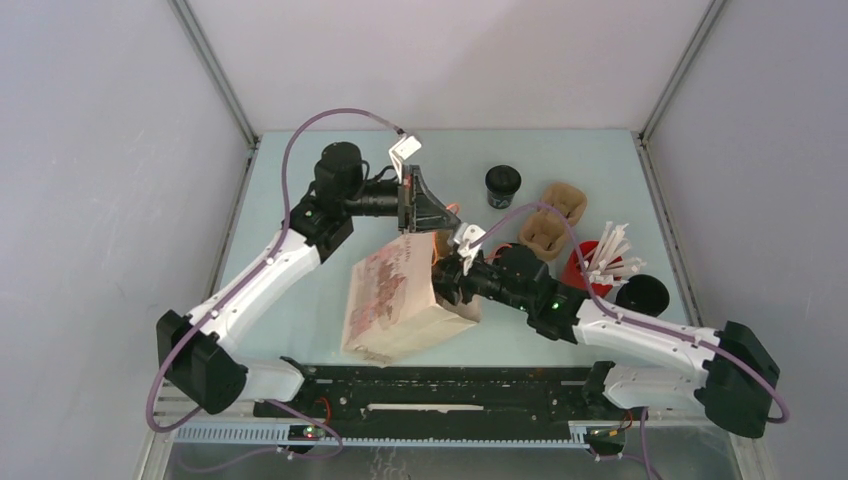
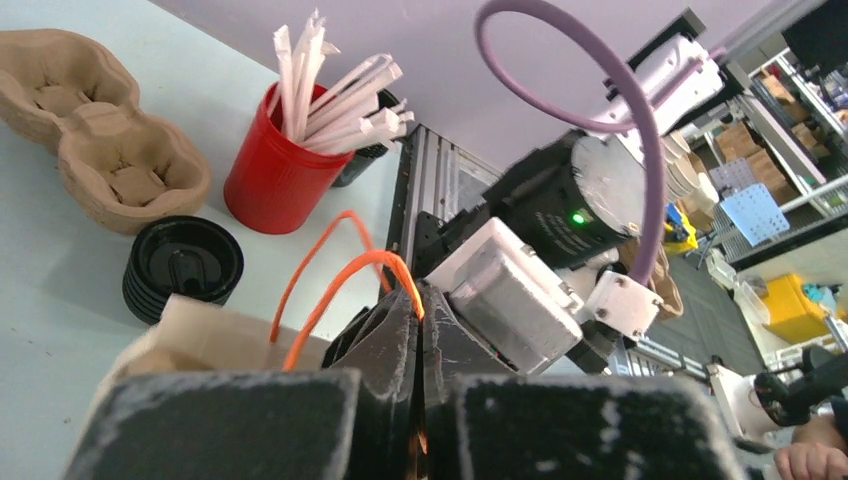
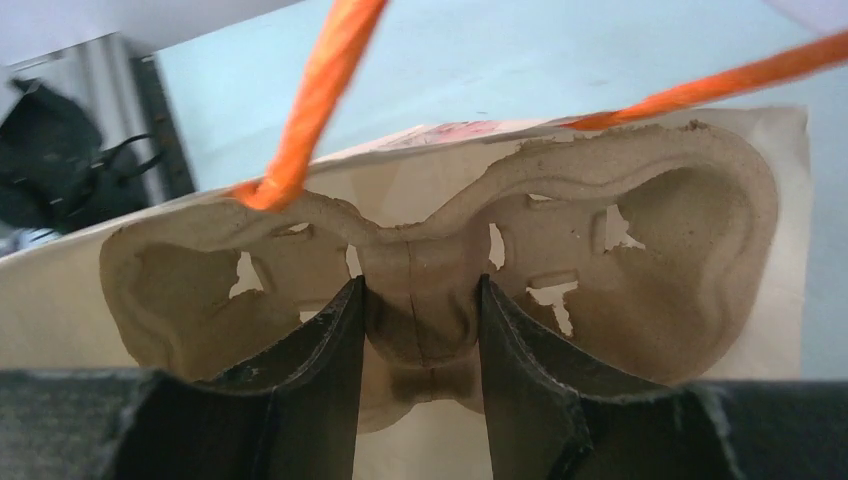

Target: Pack the takeout coffee

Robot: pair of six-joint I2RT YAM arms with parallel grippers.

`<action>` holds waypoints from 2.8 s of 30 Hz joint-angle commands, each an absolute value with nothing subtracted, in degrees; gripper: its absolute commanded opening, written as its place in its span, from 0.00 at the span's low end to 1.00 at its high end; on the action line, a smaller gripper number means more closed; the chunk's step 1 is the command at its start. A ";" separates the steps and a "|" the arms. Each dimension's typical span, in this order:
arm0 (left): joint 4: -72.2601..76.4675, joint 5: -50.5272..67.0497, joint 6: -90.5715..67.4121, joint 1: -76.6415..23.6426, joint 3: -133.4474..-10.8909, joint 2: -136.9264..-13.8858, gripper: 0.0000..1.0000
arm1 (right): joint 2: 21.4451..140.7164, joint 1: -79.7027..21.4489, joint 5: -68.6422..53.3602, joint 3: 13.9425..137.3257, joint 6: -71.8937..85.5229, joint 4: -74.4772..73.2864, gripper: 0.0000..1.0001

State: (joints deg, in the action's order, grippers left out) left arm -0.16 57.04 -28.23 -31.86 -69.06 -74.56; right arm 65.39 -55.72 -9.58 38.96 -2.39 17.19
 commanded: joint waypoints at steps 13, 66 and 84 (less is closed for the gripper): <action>-6.45 45.42 -32.70 -31.11 -77.44 -80.33 0.11 | 54.63 -59.11 16.40 39.07 -0.43 5.07 0.36; 4.13 29.26 -49.16 -6.92 -27.36 -64.01 0.92 | 74.27 -63.34 -6.08 57.01 4.81 -4.44 0.43; 10.54 33.47 -51.88 -7.46 -26.81 -66.56 0.91 | 78.41 -63.11 0.62 61.58 10.38 -14.16 0.46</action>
State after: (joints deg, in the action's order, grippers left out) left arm 7.18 29.91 -49.84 -6.50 -28.80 -65.43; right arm 76.79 -62.61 2.61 60.18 8.12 -12.36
